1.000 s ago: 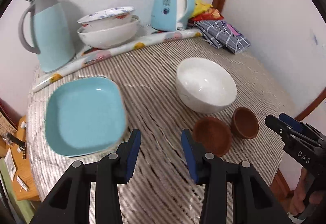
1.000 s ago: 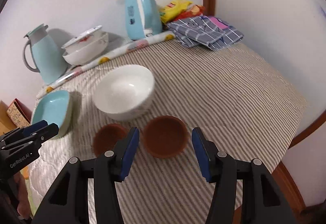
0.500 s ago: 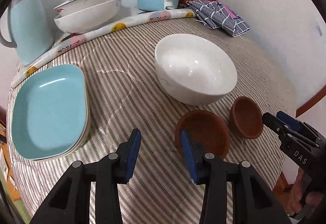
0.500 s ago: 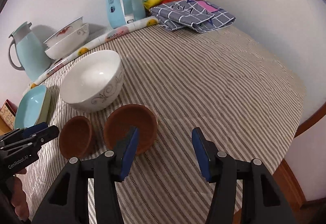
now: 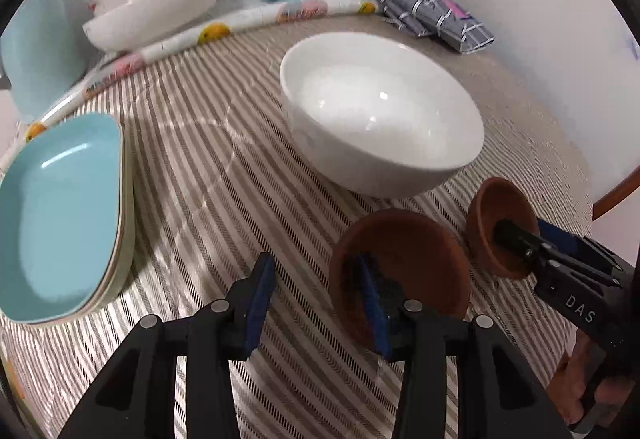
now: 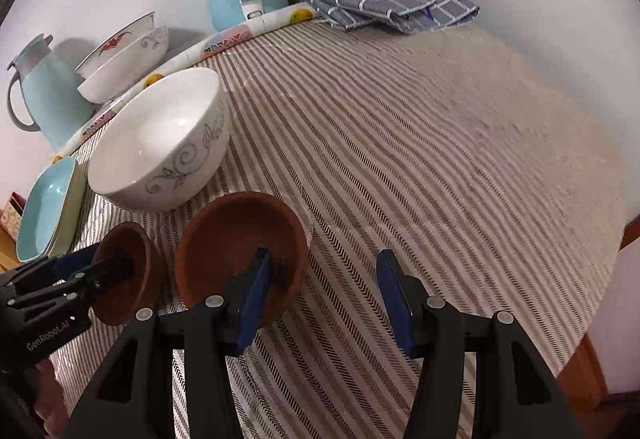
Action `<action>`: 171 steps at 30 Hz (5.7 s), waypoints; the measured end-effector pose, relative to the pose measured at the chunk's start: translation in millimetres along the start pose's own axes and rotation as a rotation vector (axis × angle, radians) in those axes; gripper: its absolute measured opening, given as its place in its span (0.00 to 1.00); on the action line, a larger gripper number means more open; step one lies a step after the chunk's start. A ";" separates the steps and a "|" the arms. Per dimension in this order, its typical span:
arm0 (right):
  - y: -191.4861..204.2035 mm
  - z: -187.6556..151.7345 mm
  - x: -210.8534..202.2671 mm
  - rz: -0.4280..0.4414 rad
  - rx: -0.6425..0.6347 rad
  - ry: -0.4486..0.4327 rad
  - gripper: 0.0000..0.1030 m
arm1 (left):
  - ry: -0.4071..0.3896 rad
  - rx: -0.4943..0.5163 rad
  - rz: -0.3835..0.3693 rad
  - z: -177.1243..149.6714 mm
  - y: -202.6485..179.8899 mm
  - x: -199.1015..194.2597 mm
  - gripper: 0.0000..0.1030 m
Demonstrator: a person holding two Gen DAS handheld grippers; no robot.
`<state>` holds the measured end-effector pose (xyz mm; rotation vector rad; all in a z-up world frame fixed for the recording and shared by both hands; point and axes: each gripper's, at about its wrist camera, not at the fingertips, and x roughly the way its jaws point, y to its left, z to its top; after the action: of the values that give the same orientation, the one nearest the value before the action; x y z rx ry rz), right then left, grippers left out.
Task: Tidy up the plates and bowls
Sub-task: 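Grasp one brown clay bowl's rim with the left gripper while the right gripper grasps the other, then lower the right gripper's brown bowl into the white bowl and open while the left gripper holds its bowl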
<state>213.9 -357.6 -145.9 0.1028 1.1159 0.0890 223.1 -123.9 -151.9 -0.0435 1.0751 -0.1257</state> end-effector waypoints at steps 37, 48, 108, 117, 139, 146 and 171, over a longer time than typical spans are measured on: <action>5.2 3.1 0.8 -0.009 -0.017 -0.004 0.46 | -0.002 -0.051 -0.065 2.0 6.1 1.7 0.30; 14.8 3.9 -4.5 0.020 -0.009 -0.017 0.09 | 0.003 -0.054 -0.154 0.2 4.5 -1.9 0.09; 72.9 48.4 -88.7 0.017 -0.045 -0.176 0.08 | -0.153 -0.134 -0.177 10.9 74.8 -88.9 0.09; 95.8 67.2 -64.6 0.022 -0.072 -0.159 0.08 | -0.162 -0.151 -0.163 21.5 92.7 -84.7 0.09; 107.1 86.0 9.5 -0.002 -0.087 -0.041 0.08 | -0.151 -0.162 -0.156 41.2 107.1 -57.6 0.09; 110.5 87.6 22.3 0.005 -0.088 -0.009 0.08 | -0.149 -0.166 -0.163 44.7 109.3 -54.1 0.09; 113.4 88.7 36.2 -0.060 -0.112 0.058 0.09 | -0.160 -0.189 -0.164 42.1 117.4 -57.8 0.09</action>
<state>307.3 -244.1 -125.2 -0.0339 1.1688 0.1010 242.5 -1.4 -92.7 -0.3082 0.9200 -0.1652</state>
